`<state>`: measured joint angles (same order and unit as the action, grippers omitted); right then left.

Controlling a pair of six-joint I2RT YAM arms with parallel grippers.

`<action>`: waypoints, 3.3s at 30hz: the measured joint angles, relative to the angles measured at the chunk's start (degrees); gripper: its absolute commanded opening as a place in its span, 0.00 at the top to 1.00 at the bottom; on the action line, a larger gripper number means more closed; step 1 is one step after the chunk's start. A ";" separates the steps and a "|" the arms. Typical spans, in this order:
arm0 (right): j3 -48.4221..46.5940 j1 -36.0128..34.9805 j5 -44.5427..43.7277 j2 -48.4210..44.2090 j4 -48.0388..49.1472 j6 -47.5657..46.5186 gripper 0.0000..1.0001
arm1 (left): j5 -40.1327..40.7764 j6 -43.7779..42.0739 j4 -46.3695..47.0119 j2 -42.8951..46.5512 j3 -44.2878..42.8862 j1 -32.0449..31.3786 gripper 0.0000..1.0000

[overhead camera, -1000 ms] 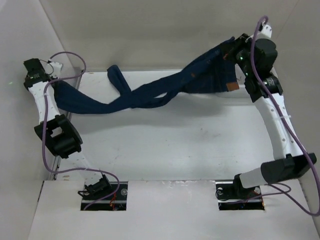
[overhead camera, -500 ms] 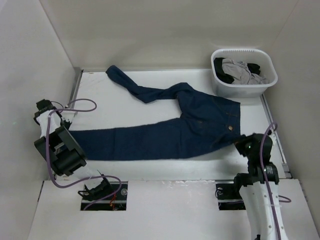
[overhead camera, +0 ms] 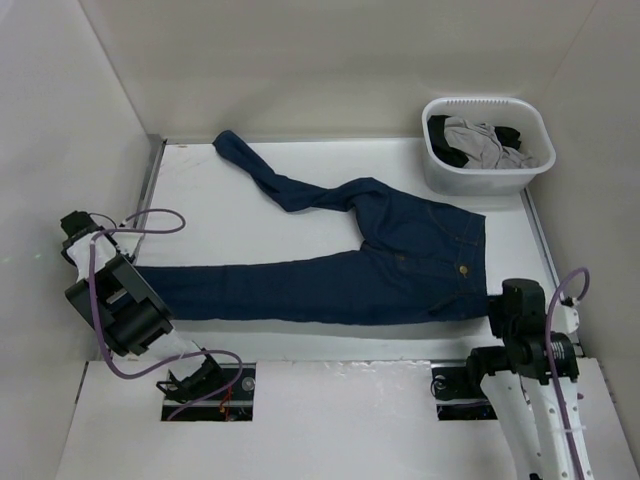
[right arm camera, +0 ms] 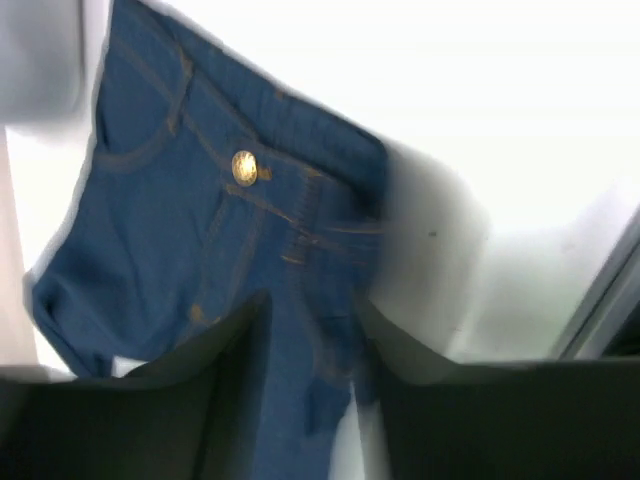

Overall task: Fold and stack the trousers
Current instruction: Flatten the trousers out

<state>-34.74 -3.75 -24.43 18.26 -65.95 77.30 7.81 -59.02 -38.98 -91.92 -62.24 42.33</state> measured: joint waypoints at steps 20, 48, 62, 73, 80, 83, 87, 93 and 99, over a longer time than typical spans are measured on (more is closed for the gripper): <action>-10.10 -9.25 0.98 44.70 42.86 -28.52 0.00 | -14.29 35.65 5.38 -36.89 -61.22 -37.57 0.33; -13.40 -2.60 8.13 66.86 47.21 -25.44 0.05 | -19.80 39.01 22.27 -47.41 -52.96 -42.99 0.72; -9.73 -0.57 8.35 61.96 47.56 -24.98 0.02 | -24.00 69.11 27.96 -52.19 -72.30 -34.32 0.29; -9.92 -0.68 6.36 56.46 44.65 -25.07 0.00 | -15.67 64.63 26.10 -66.58 -80.06 -38.53 0.32; -15.56 3.76 1.70 61.11 39.95 -28.96 0.00 | -14.03 47.15 21.16 -65.46 -79.62 -41.92 1.00; -18.80 6.99 1.40 66.60 40.68 -31.54 0.00 | -12.81 44.02 20.44 -62.03 -74.66 -43.01 1.00; -23.54 10.40 2.14 74.69 42.64 -35.08 0.00 | -12.74 42.53 15.61 -52.52 -62.66 -40.65 1.00; -30.69 12.46 6.43 85.53 44.72 -37.55 0.00 | -12.33 40.13 5.66 -37.31 -50.23 -31.67 1.00; -34.64 12.26 11.82 89.53 46.95 -38.03 0.56 | -11.28 37.27 -2.08 -21.99 -46.64 -29.81 0.96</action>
<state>-69.38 8.51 -12.60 107.79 -19.00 39.27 -3.46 -21.76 -41.06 -113.91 -108.88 12.51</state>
